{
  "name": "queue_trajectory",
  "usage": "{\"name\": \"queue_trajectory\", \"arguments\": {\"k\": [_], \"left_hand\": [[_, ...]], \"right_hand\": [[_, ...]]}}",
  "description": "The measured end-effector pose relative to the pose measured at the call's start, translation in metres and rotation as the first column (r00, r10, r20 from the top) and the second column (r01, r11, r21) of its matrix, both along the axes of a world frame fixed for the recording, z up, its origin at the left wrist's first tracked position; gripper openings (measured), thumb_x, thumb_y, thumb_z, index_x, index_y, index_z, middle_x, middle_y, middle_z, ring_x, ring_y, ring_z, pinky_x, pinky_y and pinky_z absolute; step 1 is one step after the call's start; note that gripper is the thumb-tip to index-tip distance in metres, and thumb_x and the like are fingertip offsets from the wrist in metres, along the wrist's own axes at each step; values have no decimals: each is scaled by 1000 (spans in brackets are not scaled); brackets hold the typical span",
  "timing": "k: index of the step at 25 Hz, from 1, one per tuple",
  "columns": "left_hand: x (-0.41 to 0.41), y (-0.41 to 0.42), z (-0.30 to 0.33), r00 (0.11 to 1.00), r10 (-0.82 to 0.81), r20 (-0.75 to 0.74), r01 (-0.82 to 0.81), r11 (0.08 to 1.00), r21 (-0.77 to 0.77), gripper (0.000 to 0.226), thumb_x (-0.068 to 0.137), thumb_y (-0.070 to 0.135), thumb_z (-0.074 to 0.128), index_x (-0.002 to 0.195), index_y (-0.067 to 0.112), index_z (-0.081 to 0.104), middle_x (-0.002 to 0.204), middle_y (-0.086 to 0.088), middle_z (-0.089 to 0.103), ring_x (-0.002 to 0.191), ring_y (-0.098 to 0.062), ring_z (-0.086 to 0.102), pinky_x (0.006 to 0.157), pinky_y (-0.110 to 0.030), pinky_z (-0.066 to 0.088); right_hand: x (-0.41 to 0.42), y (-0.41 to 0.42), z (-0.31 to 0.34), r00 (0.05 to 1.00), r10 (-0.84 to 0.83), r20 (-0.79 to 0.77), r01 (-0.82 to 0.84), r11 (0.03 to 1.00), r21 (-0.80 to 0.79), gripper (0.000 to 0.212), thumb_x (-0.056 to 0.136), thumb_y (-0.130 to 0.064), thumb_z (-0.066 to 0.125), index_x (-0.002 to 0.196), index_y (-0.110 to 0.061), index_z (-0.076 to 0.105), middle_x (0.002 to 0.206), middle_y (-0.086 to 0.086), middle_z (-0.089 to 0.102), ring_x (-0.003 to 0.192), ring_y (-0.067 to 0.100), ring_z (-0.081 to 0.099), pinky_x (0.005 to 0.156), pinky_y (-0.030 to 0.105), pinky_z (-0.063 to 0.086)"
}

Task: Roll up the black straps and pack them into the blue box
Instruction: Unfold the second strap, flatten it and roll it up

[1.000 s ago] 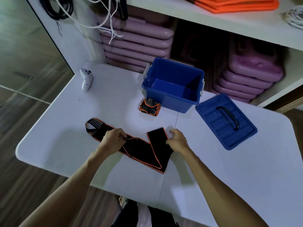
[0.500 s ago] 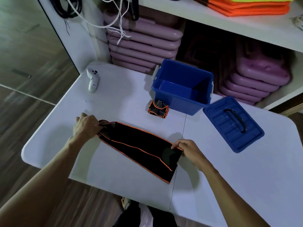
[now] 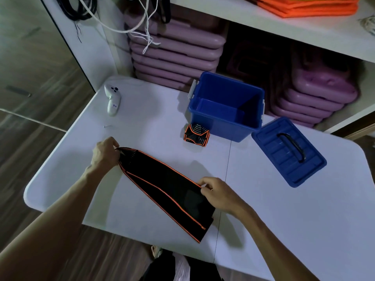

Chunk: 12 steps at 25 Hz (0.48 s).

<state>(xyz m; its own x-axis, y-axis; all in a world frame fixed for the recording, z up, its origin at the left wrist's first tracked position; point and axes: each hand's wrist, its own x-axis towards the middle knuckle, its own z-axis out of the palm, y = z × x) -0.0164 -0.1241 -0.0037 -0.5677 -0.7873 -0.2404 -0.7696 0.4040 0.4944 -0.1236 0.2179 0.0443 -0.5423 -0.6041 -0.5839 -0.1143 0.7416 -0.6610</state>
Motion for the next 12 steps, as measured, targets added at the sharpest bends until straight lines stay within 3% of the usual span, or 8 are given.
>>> {"name": "queue_trajectory", "arguments": {"k": [2, 3, 6, 9, 10, 12], "left_hand": [[-3, -4, -1, 1000, 26, -1, -26, 1000, 8, 13, 79, 2, 57, 90, 8, 64, 79, -21, 69, 65, -35, 68, 71, -39, 57], [-4, -6, -2, 999, 37, 1, -37, 999, -1, 14, 79, 4, 59, 90, 8, 66, 84, -23, 69, 71, -38, 68, 74, -42, 57], [-10, -15, -4, 996, 85, -22, -85, 996, -11, 20, 77, 5, 61, 95, 9, 67, 96, -23, 70, 87, -41, 66, 84, -46, 55], [-12, -9, -2, 992, 93, -82, -94, 996, -4, 36, 78, 9, 66, 114, 8, 58, 114, -23, 60, 104, -39, 57, 95, -43, 46], [-8, 1, 0, 991, 78, -110, -82, 996, -35, 44, 80, 12, 67, 121, 7, 53, 122, -24, 52, 109, -40, 53, 98, -44, 42], [3, 26, 1, 982, -51, -184, 9, 974, -225, 52, 83, 19, 64, 130, 9, 44, 135, -23, 40, 120, -42, 43, 102, -49, 36]], "right_hand": [[12, -6, -5, 999, 33, -25, -32, 999, 38, 22, 93, -15, 43, 100, -19, 64, 71, -9, 59, 59, 6, 54, 53, 16, 38], [19, -8, -12, 996, 76, -47, -72, 995, 72, 21, 93, -14, 42, 100, -17, 62, 75, -4, 60, 66, 12, 57, 55, 21, 39], [40, -7, -33, 958, 214, -193, -176, 965, 194, 31, 98, -26, 41, 126, -15, 51, 111, 9, 57, 103, 29, 58, 78, 35, 49], [60, -5, -38, 869, 309, -387, -186, 928, 322, 94, 82, -78, 40, 150, -19, 18, 133, 10, 44, 118, 33, 47, 90, 46, 47], [68, -7, -39, 829, 349, -437, -190, 911, 367, 112, 71, -88, 40, 153, -19, 8, 134, 10, 42, 117, 33, 47, 89, 47, 46], [84, -11, -47, 773, 402, -491, -201, 889, 412, 130, 57, -91, 51, 154, -20, 4, 130, 14, 45, 107, 33, 51, 84, 48, 47]]}}
